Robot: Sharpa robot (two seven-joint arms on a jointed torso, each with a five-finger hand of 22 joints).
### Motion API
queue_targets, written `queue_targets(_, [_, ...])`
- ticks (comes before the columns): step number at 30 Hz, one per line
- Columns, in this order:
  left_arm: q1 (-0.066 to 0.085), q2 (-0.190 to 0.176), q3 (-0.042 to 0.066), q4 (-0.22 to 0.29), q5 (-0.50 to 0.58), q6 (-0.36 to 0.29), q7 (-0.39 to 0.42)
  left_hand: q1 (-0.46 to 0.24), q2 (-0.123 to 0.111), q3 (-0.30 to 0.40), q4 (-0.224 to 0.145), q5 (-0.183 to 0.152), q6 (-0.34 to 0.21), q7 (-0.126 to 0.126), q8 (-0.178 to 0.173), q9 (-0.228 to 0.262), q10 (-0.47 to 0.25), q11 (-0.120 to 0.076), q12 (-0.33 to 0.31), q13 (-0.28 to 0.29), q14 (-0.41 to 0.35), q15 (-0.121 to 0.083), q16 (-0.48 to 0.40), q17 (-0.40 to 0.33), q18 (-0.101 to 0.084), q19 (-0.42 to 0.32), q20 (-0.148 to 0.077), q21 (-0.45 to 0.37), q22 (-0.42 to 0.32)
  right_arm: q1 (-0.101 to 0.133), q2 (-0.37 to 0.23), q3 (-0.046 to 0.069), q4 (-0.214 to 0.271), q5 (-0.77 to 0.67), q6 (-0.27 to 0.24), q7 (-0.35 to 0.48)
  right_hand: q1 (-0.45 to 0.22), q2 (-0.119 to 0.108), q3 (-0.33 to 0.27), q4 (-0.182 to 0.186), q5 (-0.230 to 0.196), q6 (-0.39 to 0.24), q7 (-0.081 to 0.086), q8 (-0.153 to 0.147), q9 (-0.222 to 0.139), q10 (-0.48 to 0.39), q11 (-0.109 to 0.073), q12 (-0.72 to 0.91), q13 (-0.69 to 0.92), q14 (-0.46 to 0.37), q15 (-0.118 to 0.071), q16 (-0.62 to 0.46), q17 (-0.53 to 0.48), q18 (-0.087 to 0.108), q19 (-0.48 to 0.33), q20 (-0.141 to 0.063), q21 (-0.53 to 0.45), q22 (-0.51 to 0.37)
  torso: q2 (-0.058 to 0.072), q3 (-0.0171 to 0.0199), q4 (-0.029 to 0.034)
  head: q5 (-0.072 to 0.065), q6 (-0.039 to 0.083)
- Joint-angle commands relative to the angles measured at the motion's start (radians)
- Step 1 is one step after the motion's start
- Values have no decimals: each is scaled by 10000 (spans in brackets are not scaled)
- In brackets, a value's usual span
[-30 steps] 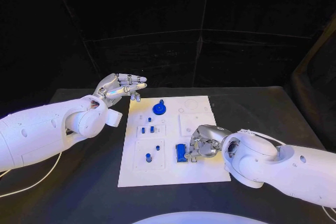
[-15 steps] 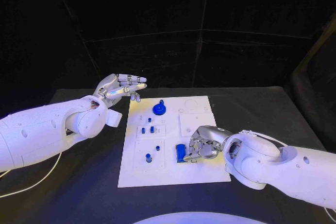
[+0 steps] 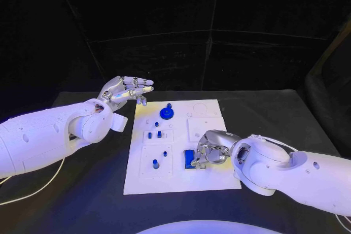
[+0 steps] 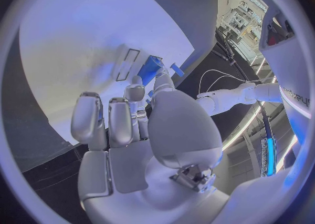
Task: Assemble the parts on the task board
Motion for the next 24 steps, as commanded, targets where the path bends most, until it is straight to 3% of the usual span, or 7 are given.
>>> queue_targets(1, [15,-12,8,22,32,116,11,-20,50,-31,-37,-3,-19,35,54,-6,-59,-22,61,-11,-77,-8,-49,-10,64,1,7,-33,-10,10,55,1,-13,-342,195,-188,82,76,-7,4,73,37,-35,69,19,85,-1,91,41,402,-31,71,26,-102,86,6,70,14,-5,6,1,5,-12])
queue_targets(7, [16,-37,8,34,32,116,4,-20,50,-31,-37,-3,-19,35,54,-6,-59,-22,61,-11,-77,-8,-49,-10,64,1,7,-33,-10,10,88,1,-14,-614,230,-270,194,134,-37,-44,246,53,-46,108,41,125,-14,156,101,404,-45,79,48,-109,106,-10,88,48,-8,5,-21,6,-19])
queue_targets(16, [16,-53,8,45,32,120,0,-20,50,-31,-37,-3,-19,35,54,-6,-59,-22,61,-11,-77,-8,-49,-10,64,1,7,-33,-10,10,28,1,43,-729,64,-229,146,193,-135,15,507,48,-50,133,57,145,-18,181,129,407,-51,84,68,-114,118,-19,99,70,-7,10,-5,-4,-24])
queue_targets(24, [16,-66,8,49,32,130,0,-20,50,-31,-37,-3,-19,35,54,-6,-59,-22,61,-11,-77,-8,-49,-10,64,1,7,-33,-10,10,-358,1,221,14,-866,488,37,191,-331,175,761,-186,13,33,22,-30,31,-106,-81,378,-20,-10,-33,-83,18,-4,11,-78,-9,13,-11,-12,-6])
